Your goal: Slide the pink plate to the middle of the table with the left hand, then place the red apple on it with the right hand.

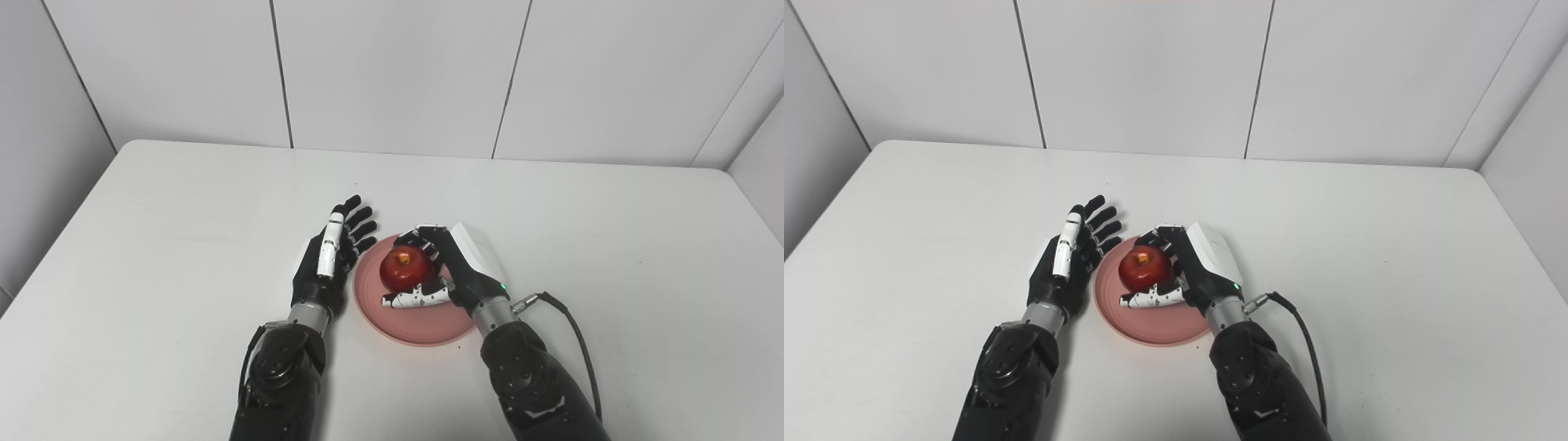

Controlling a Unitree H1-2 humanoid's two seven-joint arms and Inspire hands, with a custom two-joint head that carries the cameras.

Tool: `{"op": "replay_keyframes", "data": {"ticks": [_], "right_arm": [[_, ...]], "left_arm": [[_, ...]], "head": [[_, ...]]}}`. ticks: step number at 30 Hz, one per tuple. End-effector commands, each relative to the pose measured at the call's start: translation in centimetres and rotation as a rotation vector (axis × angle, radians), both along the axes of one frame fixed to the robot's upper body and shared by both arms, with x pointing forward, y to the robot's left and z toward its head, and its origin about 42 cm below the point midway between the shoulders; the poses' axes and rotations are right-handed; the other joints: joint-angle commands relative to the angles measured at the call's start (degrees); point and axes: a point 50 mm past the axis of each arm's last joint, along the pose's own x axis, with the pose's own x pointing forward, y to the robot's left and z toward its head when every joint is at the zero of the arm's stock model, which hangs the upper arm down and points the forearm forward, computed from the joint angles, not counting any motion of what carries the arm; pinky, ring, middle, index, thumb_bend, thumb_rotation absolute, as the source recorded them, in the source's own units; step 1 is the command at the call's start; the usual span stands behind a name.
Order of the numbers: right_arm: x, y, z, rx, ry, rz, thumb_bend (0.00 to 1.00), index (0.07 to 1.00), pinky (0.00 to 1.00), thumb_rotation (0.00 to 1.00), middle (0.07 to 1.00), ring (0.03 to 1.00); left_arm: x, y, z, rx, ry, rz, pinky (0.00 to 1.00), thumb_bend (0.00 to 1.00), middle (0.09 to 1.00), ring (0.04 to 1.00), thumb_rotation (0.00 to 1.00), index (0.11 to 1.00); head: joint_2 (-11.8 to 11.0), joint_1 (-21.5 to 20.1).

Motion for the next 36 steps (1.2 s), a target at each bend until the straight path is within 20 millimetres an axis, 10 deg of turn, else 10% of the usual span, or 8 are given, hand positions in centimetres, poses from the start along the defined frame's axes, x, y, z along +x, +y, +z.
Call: {"op": "replay_keyframes", "data": {"ticks": [1, 5, 7, 12, 36], "right_arm": [[0.5, 0.1, 1.6, -0.017, -0.064, 0.014, 0.53, 0.514, 0.39, 0.00, 0.474, 0.481], [0.3, 0.0, 1.9, -0.016, -0.074, 0.014, 0.52, 0.495, 0.43, 0.13, 0.588, 0.528], [0.2, -0.2, 2.0, -0.005, -0.084, 0.019, 0.87, 0.644, 0.49, 0.14, 0.632, 0.580], [0.1, -0.8, 1.9, 0.017, -0.097, 0.039, 0.98, 0.710, 0.59, 0.21, 0.698, 0.660], [-0.5, -2.0, 2.9, 0.059, -0.219, 0.066, 1.00, 0.839, 0.70, 0.44, 0.822, 0.778]], "left_arm": [[0.3, -0.4, 0.5, 0.003, -0.002, 0.000, 0.85, 0.37, 0.877, 0.865, 1.00, 0.870], [0.4, -0.4, 0.5, 0.004, 0.000, 0.003, 0.85, 0.37, 0.876, 0.865, 1.00, 0.869], [0.3, -0.4, 0.5, 0.006, 0.000, 0.004, 0.84, 0.37, 0.873, 0.862, 1.00, 0.865], [0.3, -0.5, 0.4, 0.006, -0.003, 0.011, 0.83, 0.37, 0.868, 0.857, 1.00, 0.859], [0.3, -0.1, 0.3, -0.001, 0.005, 0.015, 0.82, 0.35, 0.866, 0.852, 1.00, 0.858]], "head": [[0.04, 0.05], [-0.14, 0.09], [-0.22, -0.01], [-0.26, 0.05], [-0.97, -1.33]]}}
